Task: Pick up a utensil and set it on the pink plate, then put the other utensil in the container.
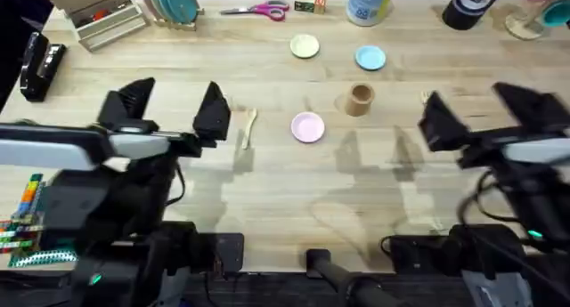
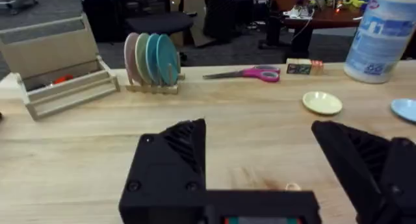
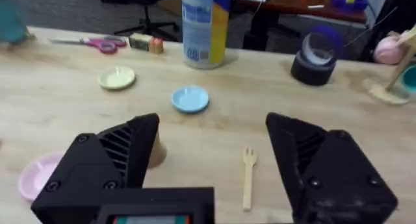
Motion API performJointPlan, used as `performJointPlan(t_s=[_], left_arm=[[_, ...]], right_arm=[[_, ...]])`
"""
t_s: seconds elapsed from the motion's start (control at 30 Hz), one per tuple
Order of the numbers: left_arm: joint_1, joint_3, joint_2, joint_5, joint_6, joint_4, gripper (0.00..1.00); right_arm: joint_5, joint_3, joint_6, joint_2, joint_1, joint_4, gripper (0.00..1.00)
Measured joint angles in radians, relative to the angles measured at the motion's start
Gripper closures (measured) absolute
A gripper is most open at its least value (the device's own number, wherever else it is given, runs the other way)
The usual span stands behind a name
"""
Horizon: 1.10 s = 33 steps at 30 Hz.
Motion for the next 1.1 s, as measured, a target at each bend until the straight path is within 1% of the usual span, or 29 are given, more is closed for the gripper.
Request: performJointPlan(t_s=[0.13, 0.23, 0.37, 0.57, 0.63, 0.73, 0.87, 1.0, 1.1], left_arm=[[0.000, 0.150, 0.006, 0.004, 0.000, -0.140, 0.008], [0.000, 0.276, 0.044, 0.004, 0.000, -0.255, 0.008], [0.000, 0.468, 0.130, 0.007, 0.001, -0.422, 0.008], [0.000, 0.768, 0.286, 0.011, 0.001, -0.693, 0.008], [0.000, 0.860, 0.335, 0.011, 0.002, -0.780, 0.008], [0.000, 0.968, 0.394, 0.011, 0.012, -0.903, 0.008], [0.000, 1.064, 0.465, 0.011, 0.022, -1.010, 0.008], [0.000, 1.115, 0.540, 0.017, 0.029, -1.061, 0.008], [0.000, 1.144, 0.606, 0.039, 0.051, -1.106, 0.008]], right_arm=[[0.036, 0.157, 0.000, 0.013, -0.001, -0.093, 0.005], [0.058, 0.264, 0.000, 0.056, -0.001, -0.152, 0.005], [0.070, 0.408, 0.000, 0.146, -0.001, -0.274, 0.006], [0.072, 0.621, 0.000, 0.311, -0.001, -0.478, 0.005], [0.072, 0.686, -0.005, 0.356, -0.001, -0.536, 0.005], [0.072, 0.781, -0.024, 0.414, -0.001, -0.634, 0.005], [0.072, 0.885, -0.045, 0.486, -0.001, -0.758, 0.005], [0.046, 0.953, -0.052, 0.561, -0.001, -0.840, 0.005], [0.014, 0.993, -0.060, 0.625, -0.001, -0.884, 0.005]])
